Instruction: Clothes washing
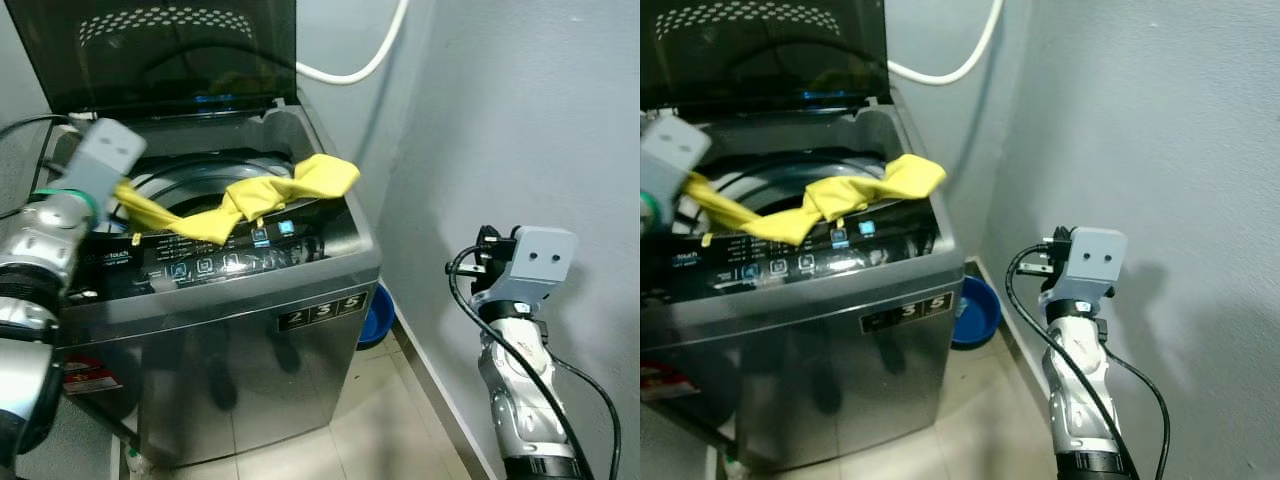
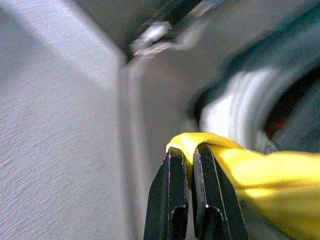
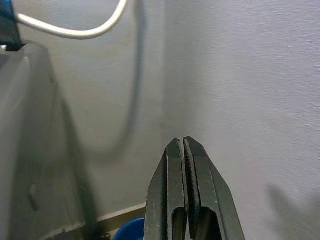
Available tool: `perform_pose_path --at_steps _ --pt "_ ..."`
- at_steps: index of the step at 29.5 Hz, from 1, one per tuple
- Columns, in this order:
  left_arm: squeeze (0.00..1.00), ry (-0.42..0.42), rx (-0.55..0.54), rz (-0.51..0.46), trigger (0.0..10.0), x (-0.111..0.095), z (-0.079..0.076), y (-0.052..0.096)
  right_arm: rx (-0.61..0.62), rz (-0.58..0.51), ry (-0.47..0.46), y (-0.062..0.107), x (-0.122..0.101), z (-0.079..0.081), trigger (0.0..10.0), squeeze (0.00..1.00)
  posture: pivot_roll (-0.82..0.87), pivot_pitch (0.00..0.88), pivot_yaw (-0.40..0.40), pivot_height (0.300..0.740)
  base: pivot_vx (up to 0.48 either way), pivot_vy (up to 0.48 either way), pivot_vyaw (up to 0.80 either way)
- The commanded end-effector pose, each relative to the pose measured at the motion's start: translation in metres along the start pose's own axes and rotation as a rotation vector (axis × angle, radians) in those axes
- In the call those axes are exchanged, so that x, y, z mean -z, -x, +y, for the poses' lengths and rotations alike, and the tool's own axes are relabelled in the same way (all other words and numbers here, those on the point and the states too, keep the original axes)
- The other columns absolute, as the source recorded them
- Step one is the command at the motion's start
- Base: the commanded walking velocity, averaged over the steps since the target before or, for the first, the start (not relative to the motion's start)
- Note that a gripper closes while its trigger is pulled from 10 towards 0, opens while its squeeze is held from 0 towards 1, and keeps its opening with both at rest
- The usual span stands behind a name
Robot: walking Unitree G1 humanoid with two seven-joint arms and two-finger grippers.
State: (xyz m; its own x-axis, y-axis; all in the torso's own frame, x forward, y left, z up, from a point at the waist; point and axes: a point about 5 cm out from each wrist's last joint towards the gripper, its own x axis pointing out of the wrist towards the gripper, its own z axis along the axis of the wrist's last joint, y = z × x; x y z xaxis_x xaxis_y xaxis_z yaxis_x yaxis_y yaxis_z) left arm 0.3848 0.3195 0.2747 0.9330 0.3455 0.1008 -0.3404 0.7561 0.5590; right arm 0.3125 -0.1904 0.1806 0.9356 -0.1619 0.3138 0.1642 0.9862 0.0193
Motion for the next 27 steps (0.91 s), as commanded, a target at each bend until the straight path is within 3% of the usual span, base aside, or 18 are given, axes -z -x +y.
perform_pose_path --at_steps 1,4,6,7,8,10,11,13,14,16,17,18,19,24,27 --pt "0.0 0.092 -0.065 -0.168 10.0 -0.03 0.017 -0.001 0.005 -0.003 0.004 0.001 -0.002 -0.002 10.0 0.0 0.06 0.067 0.024 0.74 0.0 0.0 0.0" --pt "0.0 0.12 -0.074 -0.228 10.0 -0.039 0.02 -0.001 0.005 -0.003 0.005 0.001 -0.002 -0.002 10.0 0.0 0.06 0.067 0.024 0.74 0.0 0.0 0.0" --pt "0.0 0.182 -0.056 -0.444 10.0 -0.082 0.023 0.004 -0.008 -0.008 0.009 0.0 -0.003 0.001 10.0 0.0 0.06 0.074 0.021 0.74 0.0 0.0 0.0" --pt "0.0 0.182 -0.056 -0.444 10.0 -0.082 0.023 0.004 -0.008 -0.008 0.009 0.0 -0.003 0.001 10.0 0.0 0.06 0.074 0.021 0.74 0.0 0.0 0.0" --pt "0.0 0.208 -0.009 -0.55 10.0 -0.104 0.019 0.009 -0.014 -0.01 0.009 0.0 -0.003 0.002 10.0 0.0 0.07 0.075 0.018 0.74 0.0 0.0 0.0" --pt "0.0 0.229 0.099 -0.669 10.0 -0.13 0.008 0.019 -0.019 -0.011 0.008 0.0 -0.003 0.003 10.0 0.0 0.07 0.075 0.017 0.74 0.0 0.0 0.0" --pt "0.0 0.229 0.099 -0.669 10.0 -0.13 0.008 0.019 -0.019 -0.011 0.008 0.0 -0.003 0.003 10.0 0.0 0.07 0.075 0.017 0.74 0.0 0.0 0.0" --pt "0.0 0.198 0.265 -0.709 10.0 -0.141 -0.011 0.028 -0.02 -0.012 0.008 -0.001 -0.003 0.004 10.0 0.0 0.08 0.074 0.023 0.74 0.0 0.0 0.0" --pt "0.0 0.198 0.265 -0.709 10.0 -0.141 -0.011 0.028 -0.02 -0.012 0.008 -0.001 -0.003 0.004 10.0 0.0 0.08 0.074 0.023 0.74 0.0 0.0 0.0" --pt "0.0 0.134 0.369 -0.723 10.0 -0.143 -0.028 0.036 -0.02 -0.014 0.008 -0.001 -0.004 0.004 10.0 0.0 0.08 0.074 0.026 0.74 0.0 0.0 0.0" --pt "0.51 0.119 0.387 -0.721 10.0 -0.142 -0.033 0.038 -0.019 -0.015 0.008 -0.001 -0.004 0.004 10.0 0.0 0.08 0.075 0.027 0.74 0.0 0.0 0.0" --pt "0.51 0.119 0.387 -0.721 10.0 -0.142 -0.033 0.038 -0.019 -0.015 0.008 -0.001 -0.004 0.004 10.0 0.0 0.08 0.075 0.027 0.74 0.0 0.0 0.0" --pt "1.0 0.121 0.407 -0.711 10.0 -0.14 -0.038 0.04 -0.019 -0.016 0.009 -0.001 -0.004 0.003 10.0 0.0 0.08 0.075 0.027 0.74 0.0 0.0 0.0" --pt "1.0 0.161 0.377 -0.688 10.0 -0.137 -0.047 0.047 -0.019 -0.018 0.011 -0.001 -0.004 0.003 10.0 0.0 0.08 0.074 0.029 0.74 0.0 0.0 0.0" --pt "1.0 0.188 0.366 -0.677 10.0 -0.133 -0.06 0.062 -0.02 -0.021 0.011 -0.002 -0.005 0.003 10.0 0.0 0.09 0.074 0.026 0.74 0.0 0.0 0.0"
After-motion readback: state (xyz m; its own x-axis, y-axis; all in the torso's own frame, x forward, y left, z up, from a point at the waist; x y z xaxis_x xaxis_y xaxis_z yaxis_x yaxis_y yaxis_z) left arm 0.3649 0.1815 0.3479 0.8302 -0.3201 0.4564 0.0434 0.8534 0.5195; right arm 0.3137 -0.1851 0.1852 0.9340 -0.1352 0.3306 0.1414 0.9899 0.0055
